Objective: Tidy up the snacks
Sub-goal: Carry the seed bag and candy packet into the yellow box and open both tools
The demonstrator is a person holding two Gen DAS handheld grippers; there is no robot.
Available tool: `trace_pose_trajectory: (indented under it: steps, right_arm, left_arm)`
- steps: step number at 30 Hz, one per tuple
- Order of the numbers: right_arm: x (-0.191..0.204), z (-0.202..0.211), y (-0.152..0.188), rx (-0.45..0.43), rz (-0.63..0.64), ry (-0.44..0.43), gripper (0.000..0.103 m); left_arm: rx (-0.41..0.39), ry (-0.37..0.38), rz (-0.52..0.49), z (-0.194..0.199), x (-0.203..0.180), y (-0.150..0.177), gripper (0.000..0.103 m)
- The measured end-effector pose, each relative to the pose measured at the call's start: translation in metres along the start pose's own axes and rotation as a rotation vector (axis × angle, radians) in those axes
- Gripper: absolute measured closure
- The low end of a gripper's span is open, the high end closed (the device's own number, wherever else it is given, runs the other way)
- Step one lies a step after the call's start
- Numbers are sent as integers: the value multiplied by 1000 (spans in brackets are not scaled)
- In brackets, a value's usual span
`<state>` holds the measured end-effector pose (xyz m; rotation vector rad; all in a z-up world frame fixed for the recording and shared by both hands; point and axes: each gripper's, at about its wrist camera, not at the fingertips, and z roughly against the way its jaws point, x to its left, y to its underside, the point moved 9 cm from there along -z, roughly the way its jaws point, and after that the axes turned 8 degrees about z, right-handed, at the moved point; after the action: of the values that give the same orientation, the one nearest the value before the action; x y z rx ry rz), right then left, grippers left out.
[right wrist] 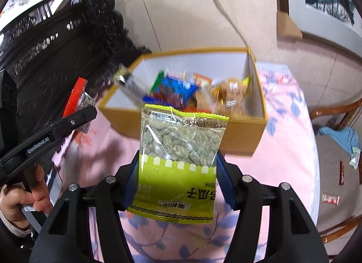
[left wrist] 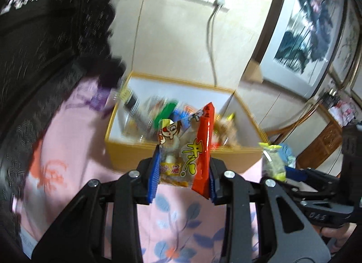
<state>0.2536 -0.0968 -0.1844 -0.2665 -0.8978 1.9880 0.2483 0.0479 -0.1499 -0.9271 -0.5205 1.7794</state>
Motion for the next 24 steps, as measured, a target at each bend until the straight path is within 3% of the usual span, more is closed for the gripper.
trace_pose_trajectory:
  steps: [10,15,24]
  right_arm:
    - [-28,-1,-97,-134,49,63,41]
    - [-37,-13,-119,-137,60,75,41]
    - [-46,-44,-128,-99,44,73,41]
  left_arm:
    - [-128,68,-78,-18,-48,-94,69]
    - [-126,62,-94,-39,-53,-114,69]
    - [-69,15,-66,-79,-38,-117,69]
